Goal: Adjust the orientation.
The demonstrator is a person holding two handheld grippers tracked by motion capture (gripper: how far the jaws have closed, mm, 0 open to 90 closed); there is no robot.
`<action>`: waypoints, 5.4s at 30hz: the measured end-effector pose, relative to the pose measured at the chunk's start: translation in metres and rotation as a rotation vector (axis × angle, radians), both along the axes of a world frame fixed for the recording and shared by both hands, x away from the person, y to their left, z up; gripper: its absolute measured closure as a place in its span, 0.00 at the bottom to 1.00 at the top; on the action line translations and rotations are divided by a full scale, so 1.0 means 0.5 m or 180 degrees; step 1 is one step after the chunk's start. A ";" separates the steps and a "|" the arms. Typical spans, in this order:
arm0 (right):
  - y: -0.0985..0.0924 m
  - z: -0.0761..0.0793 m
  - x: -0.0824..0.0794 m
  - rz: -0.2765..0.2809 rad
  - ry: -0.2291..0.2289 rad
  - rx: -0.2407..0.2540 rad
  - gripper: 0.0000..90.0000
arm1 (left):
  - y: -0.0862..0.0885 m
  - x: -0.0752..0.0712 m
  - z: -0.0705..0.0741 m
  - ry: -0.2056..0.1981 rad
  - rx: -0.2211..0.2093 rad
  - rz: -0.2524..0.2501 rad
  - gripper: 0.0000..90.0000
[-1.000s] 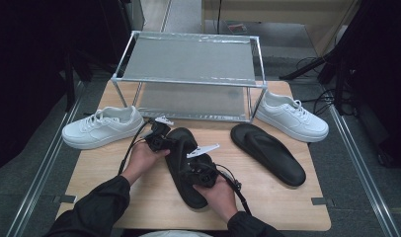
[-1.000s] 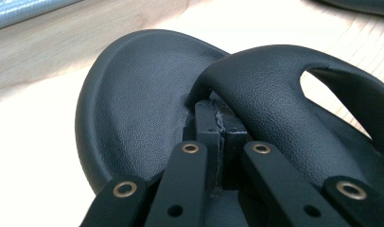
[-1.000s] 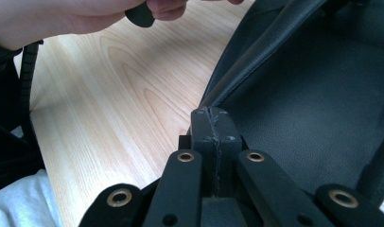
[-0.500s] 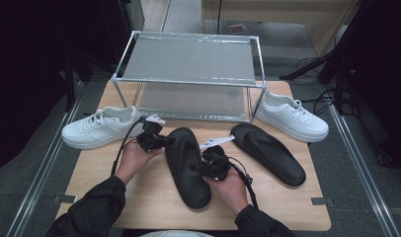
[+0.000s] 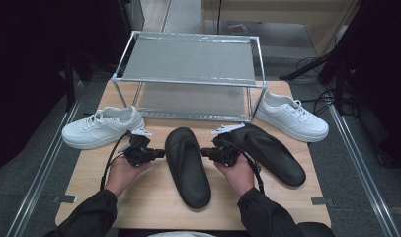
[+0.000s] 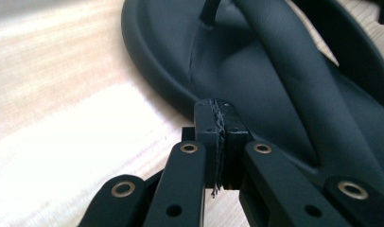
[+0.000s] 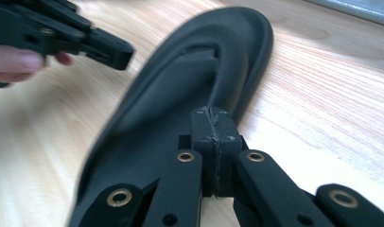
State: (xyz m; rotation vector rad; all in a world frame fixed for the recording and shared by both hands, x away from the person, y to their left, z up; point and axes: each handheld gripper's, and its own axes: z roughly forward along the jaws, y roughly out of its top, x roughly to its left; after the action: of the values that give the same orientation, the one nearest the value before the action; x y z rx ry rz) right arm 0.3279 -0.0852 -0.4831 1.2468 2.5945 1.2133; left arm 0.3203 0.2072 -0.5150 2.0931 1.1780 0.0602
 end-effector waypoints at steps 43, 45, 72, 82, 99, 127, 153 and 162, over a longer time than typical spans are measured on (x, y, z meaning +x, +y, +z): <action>0.008 -0.030 -0.007 -0.0181 -0.0014 0.0163 0.94 | -0.027 0.059 -0.028 0.0068 -0.0037 -0.0005 1.00; 0.003 -0.030 -0.005 -0.0181 -0.0038 0.0150 0.90 | -0.023 0.064 -0.027 0.0141 -0.0082 0.0008 0.99; -0.114 0.043 -0.031 0.0102 -0.0465 0.0289 0.53 | 0.014 0.011 0.059 -0.0216 -0.0339 -0.0292 0.41; -0.209 0.043 -0.036 -0.0080 -0.0523 0.0211 0.51 | 0.017 -0.008 0.066 -0.0124 -0.0398 -0.0365 0.39; -0.298 0.020 -0.049 -0.0294 -0.0482 0.0144 0.51 | 0.012 -0.024 0.064 -0.0141 -0.0426 -0.0414 0.39; -0.335 -0.034 0.026 -0.0441 -0.0346 0.0051 0.59 | 0.005 -0.027 0.066 -0.0255 -0.0355 -0.0415 0.39; -0.299 -0.012 0.043 -0.0324 -0.0073 -0.0199 0.90 | 0.007 -0.036 0.079 -0.0418 -0.0562 -0.0406 0.39; -0.234 0.010 0.033 -0.0197 -0.0048 -0.0097 0.90 | 0.013 -0.046 0.079 -0.0427 -0.0511 -0.0398 0.39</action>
State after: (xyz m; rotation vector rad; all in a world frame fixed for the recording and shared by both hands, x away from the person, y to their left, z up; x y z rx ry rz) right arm 0.3444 -0.2022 -0.4783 1.2968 2.5338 1.1638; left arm 0.2972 0.2135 -0.4755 1.9840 0.9394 0.0456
